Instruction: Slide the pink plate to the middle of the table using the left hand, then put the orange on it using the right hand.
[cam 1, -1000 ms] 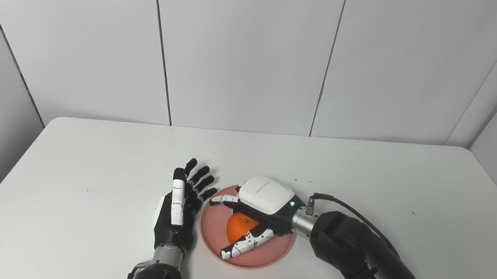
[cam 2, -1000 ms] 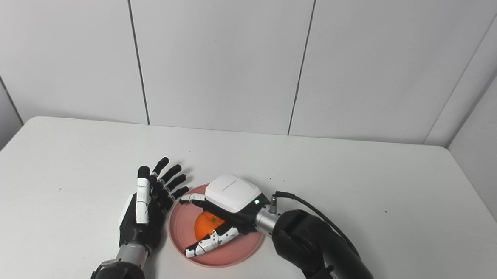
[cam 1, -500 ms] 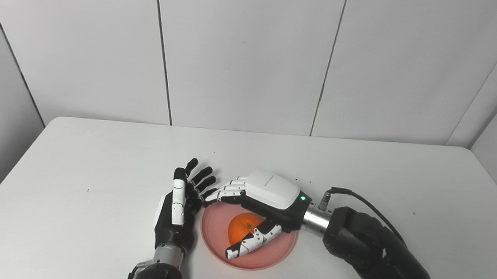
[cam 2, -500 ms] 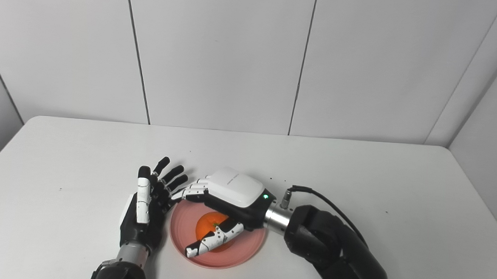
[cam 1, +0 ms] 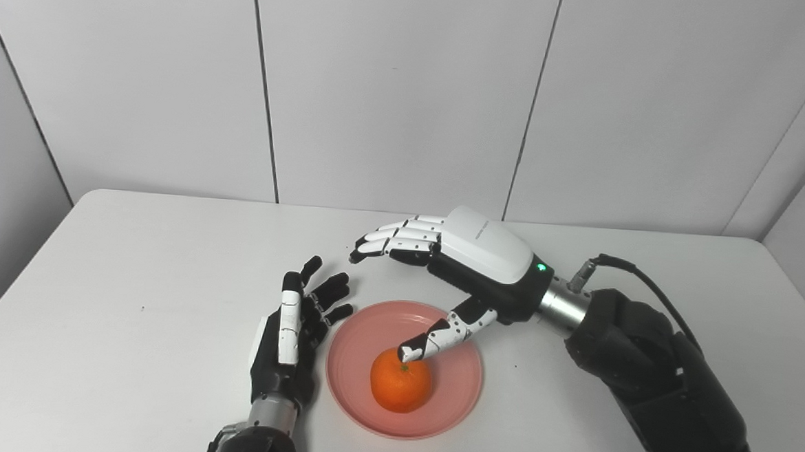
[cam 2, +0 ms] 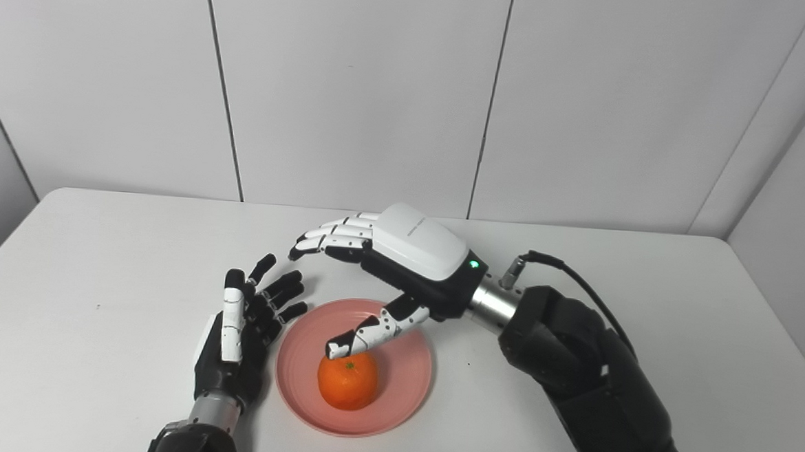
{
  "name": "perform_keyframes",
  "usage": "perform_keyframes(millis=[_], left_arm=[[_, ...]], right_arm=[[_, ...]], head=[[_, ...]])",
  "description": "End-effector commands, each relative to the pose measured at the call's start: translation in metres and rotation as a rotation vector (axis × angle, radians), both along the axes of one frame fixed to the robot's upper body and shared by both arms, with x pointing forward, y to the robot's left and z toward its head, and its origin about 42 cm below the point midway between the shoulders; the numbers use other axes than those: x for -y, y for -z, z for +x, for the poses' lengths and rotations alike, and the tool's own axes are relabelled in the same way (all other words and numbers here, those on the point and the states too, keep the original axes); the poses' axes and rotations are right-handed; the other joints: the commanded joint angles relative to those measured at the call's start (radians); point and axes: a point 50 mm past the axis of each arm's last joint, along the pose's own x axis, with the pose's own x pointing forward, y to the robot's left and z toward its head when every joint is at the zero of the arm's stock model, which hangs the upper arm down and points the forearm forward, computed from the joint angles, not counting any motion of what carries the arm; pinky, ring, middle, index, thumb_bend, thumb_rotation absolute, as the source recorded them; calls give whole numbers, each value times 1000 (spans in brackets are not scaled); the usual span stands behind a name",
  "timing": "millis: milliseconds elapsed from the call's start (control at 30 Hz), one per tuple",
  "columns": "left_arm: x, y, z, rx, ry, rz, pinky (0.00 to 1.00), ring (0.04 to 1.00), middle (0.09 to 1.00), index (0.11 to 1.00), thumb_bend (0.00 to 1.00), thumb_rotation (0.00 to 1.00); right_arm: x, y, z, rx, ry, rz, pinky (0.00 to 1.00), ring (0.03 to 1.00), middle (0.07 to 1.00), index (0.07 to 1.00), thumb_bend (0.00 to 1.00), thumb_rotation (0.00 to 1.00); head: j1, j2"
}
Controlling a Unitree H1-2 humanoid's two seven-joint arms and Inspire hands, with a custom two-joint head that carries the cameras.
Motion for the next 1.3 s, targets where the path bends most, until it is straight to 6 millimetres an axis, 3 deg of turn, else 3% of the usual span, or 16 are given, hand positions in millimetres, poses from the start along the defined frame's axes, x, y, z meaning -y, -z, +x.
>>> perform_keyframes(millis=[0,133,233,367,567,700,833,1033,1267], left_arm=[[0,18,-6,-100,-2,-7,755,819,772,887,794,915],[1,18,-5,-104,-5,-14,768,816,759,883,791,910],[1,18,-5,-98,-8,-10,764,817,762,885,792,911],[0,16,-3,-87,-10,-6,789,831,781,891,798,916],[-2,10,-2,-27,-5,58,811,856,847,885,850,913],[-7,4,4,82,6,138,915,900,913,920,853,933],[-11,0,11,146,31,203,984,943,956,963,864,947],[-15,-2,26,235,19,327,1000,998,998,999,861,957],[-19,0,36,210,-59,385,1000,1000,1000,1000,835,988]], right_arm=[[6,-28,0,86,4,108,813,829,826,771,985,977],[18,-25,0,59,58,224,760,832,836,770,998,975],[35,-8,8,-12,118,422,739,828,844,790,994,996],[50,25,12,-181,182,726,825,868,855,815,1000,994],[50,64,5,-505,278,1087,872,864,864,877,960,1000],[49,95,1,-700,351,1263,932,897,897,896,958,1000],[44,115,-3,-799,404,1366,976,912,903,921,961,1000],[32,148,-10,-945,480,1468,1000,983,956,977,934,1000],[22,178,-15,-1050,626,1392,1000,1000,1000,1000,909,1000]], head=[[1,-1],[-2,-2],[0,-2],[-1,-5],[-2,-4],[-7,-1],[-10,-6],[-8,-5],[-6,-3]])
